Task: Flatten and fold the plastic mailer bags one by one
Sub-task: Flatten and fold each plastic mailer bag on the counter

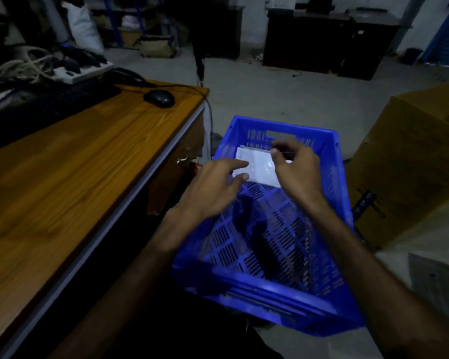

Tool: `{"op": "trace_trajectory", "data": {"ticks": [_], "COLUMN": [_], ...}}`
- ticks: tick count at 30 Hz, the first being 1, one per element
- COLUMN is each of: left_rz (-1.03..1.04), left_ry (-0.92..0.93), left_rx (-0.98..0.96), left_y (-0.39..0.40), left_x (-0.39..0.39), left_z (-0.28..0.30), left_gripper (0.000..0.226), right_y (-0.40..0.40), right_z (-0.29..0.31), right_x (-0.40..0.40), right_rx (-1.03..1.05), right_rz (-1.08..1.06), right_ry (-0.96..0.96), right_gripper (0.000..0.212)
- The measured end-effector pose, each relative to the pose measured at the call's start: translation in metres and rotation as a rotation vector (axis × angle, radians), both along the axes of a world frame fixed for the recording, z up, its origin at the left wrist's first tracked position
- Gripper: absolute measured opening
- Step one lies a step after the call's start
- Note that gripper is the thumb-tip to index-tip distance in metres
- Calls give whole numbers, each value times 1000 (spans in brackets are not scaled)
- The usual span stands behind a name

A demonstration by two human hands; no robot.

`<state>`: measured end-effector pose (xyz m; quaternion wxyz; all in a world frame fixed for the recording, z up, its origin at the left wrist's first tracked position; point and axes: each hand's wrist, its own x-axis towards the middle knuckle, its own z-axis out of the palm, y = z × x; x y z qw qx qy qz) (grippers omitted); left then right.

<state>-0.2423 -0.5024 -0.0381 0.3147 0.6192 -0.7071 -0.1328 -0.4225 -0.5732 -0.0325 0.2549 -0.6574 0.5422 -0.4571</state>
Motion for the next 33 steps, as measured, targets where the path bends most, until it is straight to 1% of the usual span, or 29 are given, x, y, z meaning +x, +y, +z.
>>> {"op": "trace_trajectory", "data": {"ticks": [3,5,7,10,12,15,17,20,24,27,29,33], "left_rz": [92,189,303,527,694,934,1102,1311,1474,1544,1570,1593], "left_ry": [77,83,64,32,5,-7,-19,-11,-79,-199,-322,-504], "left_rx": [-199,-262,-286,-288,-297,-331,-350,-384,-372,-290,-223,-72], "left_y": [73,127,184,270,324,398,438,482,514,520,520,515], "left_x": [28,46,62,84,95,102,103,108,129,154,175,225], "left_z": [16,24,31,30,26,24,21,14,8,13,19,25], "left_gripper": [32,28,29,33,34,33,31,27,29,34,31,31], "right_y": [60,99,135,185,216,259,285,320,359,378,385,392], "right_z": [28,38,43,45,42,39,35,31,22,19,18,17], "right_x": [14,31,54,100,135,188,222,270,331,372,398,447], "right_rx": [-167,-255,-313,-355,-347,-317,-338,-355,-381,-414,-456,-515], "right_rz": [186,346,524,822,1001,1207,1317,1439,1543,1593,1610,1588], "right_ry": [-91,-116,-117,-135,-130,-142,-149,-150,-170,-172,-166,-135], "right_gripper": [16,19,20,19,21,22,22,24,25,26,26,26]}}
